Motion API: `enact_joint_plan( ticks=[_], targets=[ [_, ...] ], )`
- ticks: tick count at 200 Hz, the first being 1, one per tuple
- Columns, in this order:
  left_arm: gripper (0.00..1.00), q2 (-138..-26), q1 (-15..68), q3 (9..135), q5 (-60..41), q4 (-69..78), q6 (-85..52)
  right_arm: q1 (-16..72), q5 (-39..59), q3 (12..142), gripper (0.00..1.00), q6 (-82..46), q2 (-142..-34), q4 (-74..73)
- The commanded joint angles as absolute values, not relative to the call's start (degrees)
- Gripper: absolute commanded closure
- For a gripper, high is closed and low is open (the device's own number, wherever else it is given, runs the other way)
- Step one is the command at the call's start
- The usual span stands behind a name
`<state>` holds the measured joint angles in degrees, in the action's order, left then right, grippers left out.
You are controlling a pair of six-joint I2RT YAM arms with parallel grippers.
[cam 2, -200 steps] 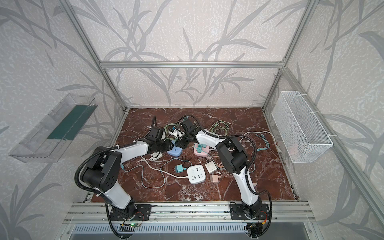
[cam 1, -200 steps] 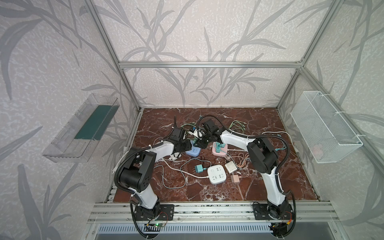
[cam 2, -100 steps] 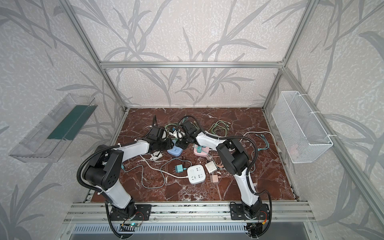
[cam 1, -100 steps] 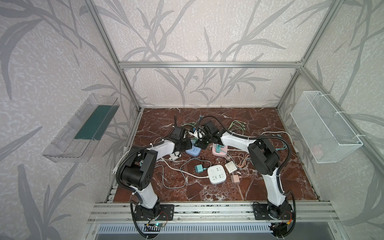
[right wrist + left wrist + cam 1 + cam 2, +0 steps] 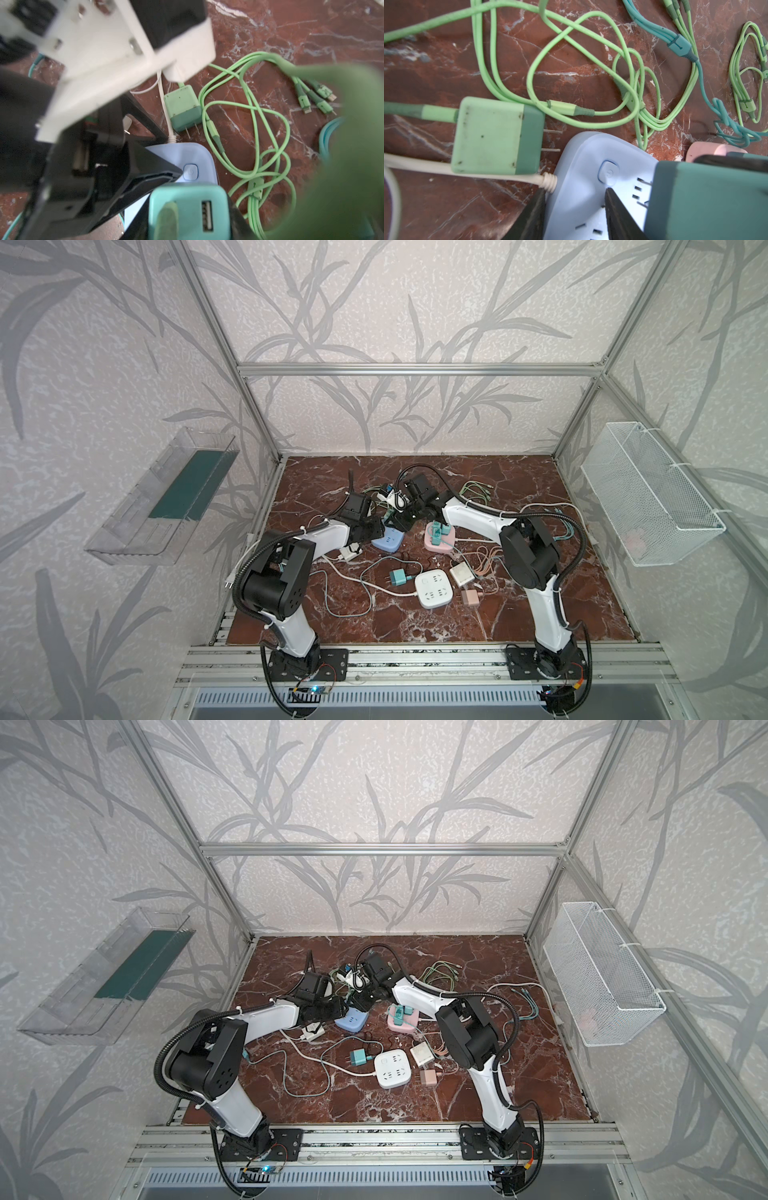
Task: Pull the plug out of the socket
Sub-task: 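Pull the mint-green charger up with right gripper while left gripper steadies the strip, then lift the mint-green charger away from the strip with right gripper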
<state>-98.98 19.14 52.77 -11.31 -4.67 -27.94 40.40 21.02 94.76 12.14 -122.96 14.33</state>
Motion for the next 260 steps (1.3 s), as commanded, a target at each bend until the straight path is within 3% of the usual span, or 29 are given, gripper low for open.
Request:
enact_joint_plan(
  ticks=[1,88,260],
  targets=[
    [0.54,-102.57,20.16,49.67,-9.29,-12.22,-27.46,40.42,22.45,96.25,0.7,11.41,-121.29,14.19],
    [0.53,-100.31,20.13,48.36,-9.42,-10.83,-28.04,39.59,15.26,99.91,0.7,9.94,-123.53,19.13],
    [0.53,-95.15,20.61,46.83,-11.27,-8.01,-28.25,35.77,14.5,112.2,0.69,-0.56,-132.49,28.91]
  ],
)
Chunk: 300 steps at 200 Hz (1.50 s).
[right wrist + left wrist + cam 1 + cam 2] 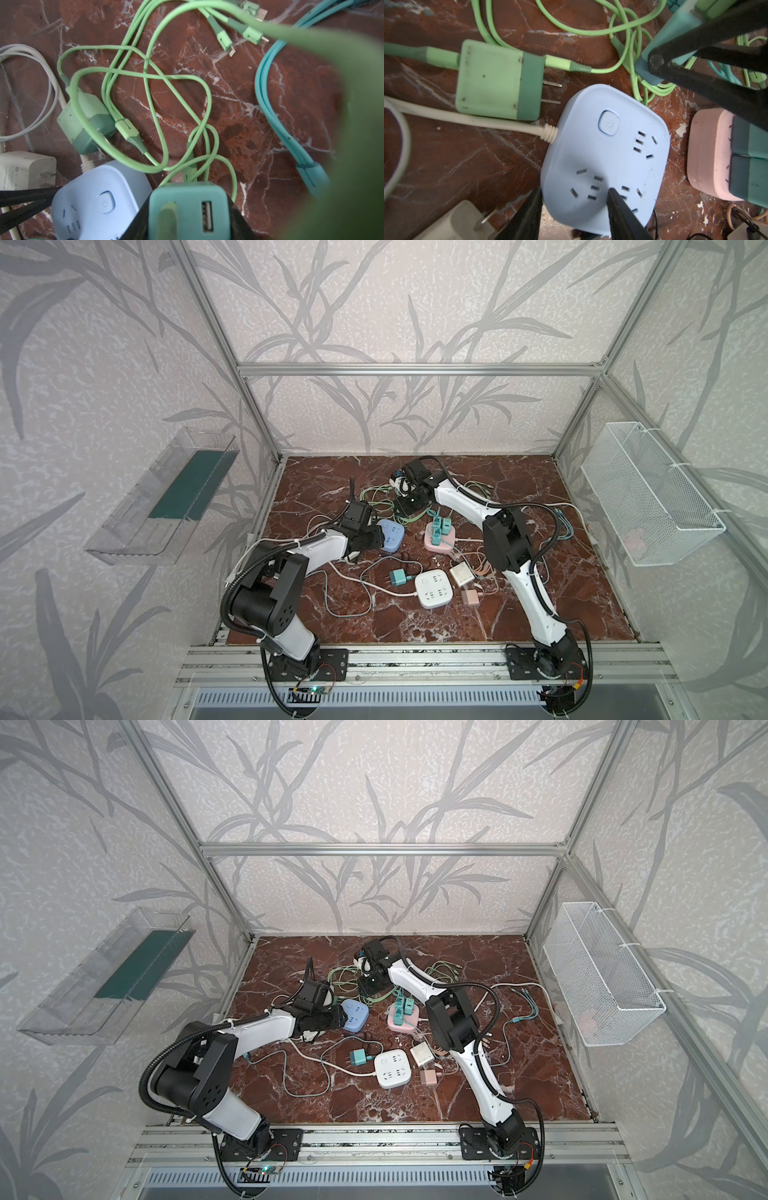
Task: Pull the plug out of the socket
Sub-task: 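Lower the mint-green charger onto the table and open right gripper, then move both grippers over the pink strip holding teal chargers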
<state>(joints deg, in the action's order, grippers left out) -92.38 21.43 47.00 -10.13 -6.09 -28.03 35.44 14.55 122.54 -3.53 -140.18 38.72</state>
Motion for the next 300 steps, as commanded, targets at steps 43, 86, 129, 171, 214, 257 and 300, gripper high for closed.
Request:
enact_joint_plan(
  ticks=[43,86,129,171,214,257,300],
  targets=[
    [0.43,-88.43,22.13,46.71,-8.31,-9.85,-26.47,35.08,15.16,127.66,0.58,-4.27,-142.64,44.83],
    [0.41,-86.8,22.3,46.93,-8.24,-10.03,-26.51,35.09,14.82,129.61,0.45,-4.3,-143.17,46.01],
    [0.41,-85.63,22.37,47.03,-7.68,-10.72,-26.48,35.09,15.06,132.41,0.34,-4.04,-143.5,47.8],
    [0.4,-84.11,23.11,46.95,-6.56,-11.07,-26.36,35.09,14.86,133.8,0.24,-4.09,-142.39,48.5],
    [0.4,-82.97,24.39,47.07,-5.59,-10.81,-26.21,35.1,13.47,133.97,0.16,-3.94,-139.62,48.84],
    [0.4,-81.57,26.07,47.2,-4.77,-9.82,-26.24,35.11,12.57,131.77,0.1,-3.45,-134.87,48.5],
    [0.4,-81.15,28.7,46.8,-5.65,-6.73,-25.92,35.17,11.25,120.18,0.05,-3.29,-125.58,41.04]
  ],
)
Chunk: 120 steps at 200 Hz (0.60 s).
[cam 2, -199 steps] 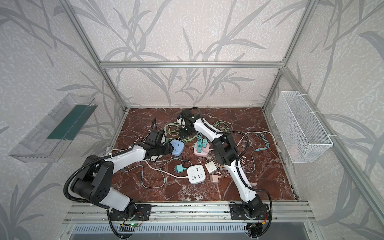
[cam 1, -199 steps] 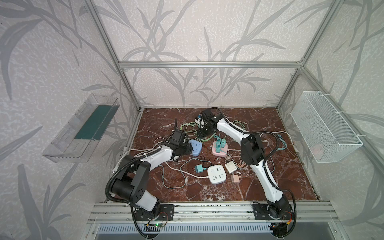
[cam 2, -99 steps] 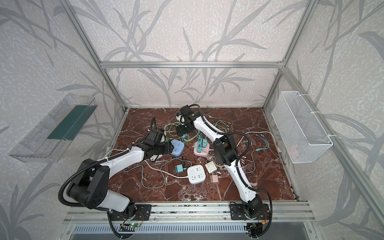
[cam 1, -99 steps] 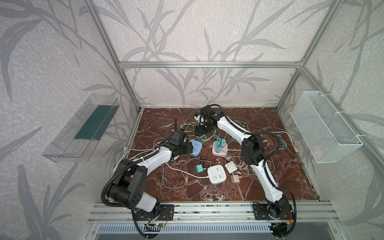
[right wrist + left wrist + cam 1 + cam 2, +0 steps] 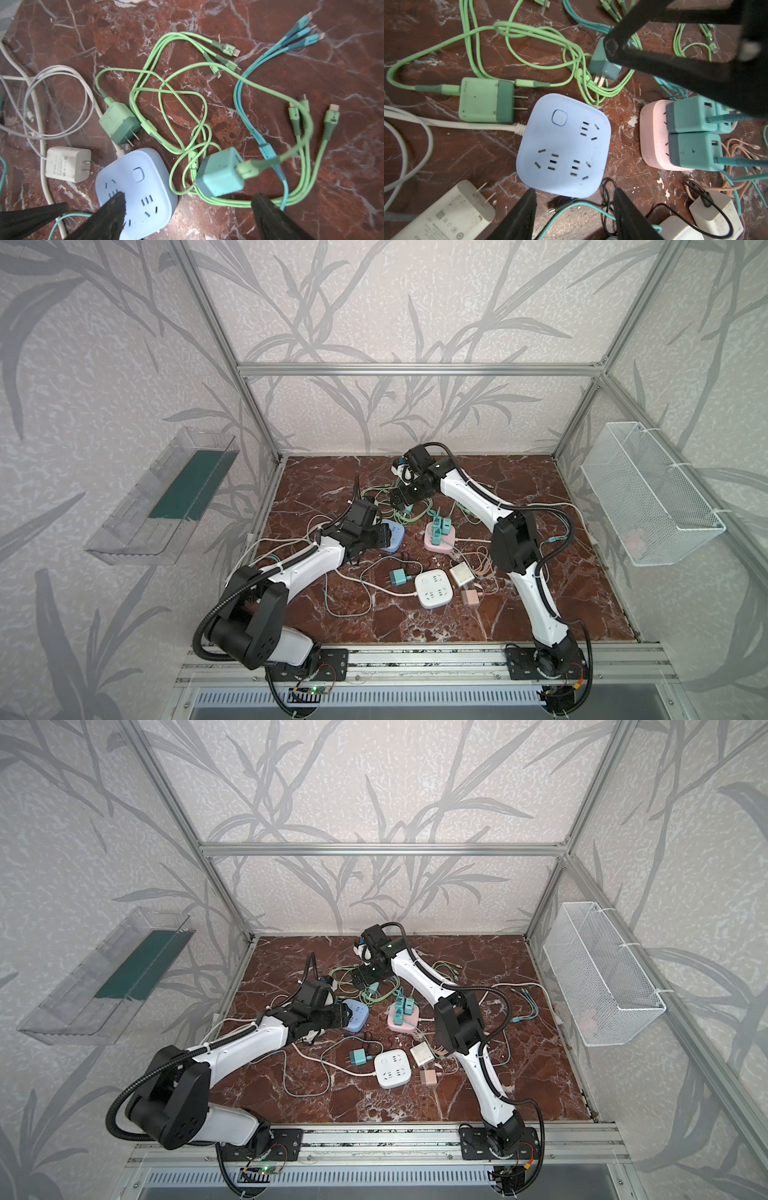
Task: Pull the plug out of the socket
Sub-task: 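Move both grippers over the pink strip holding teal chargers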
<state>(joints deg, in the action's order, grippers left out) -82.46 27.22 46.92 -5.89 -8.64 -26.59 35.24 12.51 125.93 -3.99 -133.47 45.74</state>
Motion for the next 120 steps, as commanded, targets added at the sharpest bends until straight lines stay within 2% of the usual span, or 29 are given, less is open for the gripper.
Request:
enact_joint_plan(
  ticks=[1,55,120],
  targets=[
    [0.4,-81.18,28.72,46.82,-5.68,-6.66,-25.88,35.16,11.16,119.68,0.05,-3.32,-125.24,40.74],
    [0.37,-80.61,33.7,47.07,-3.48,-4.3,-23.55,35.19,7.82,89.81,0.05,-3.08,-106.07,19.62],
    [0.29,-84.97,39.92,50.25,-1.34,-2.64,-21.54,34.31,1.9,66.8,0.09,-3.65,-89.54,10.73]
  ],
)
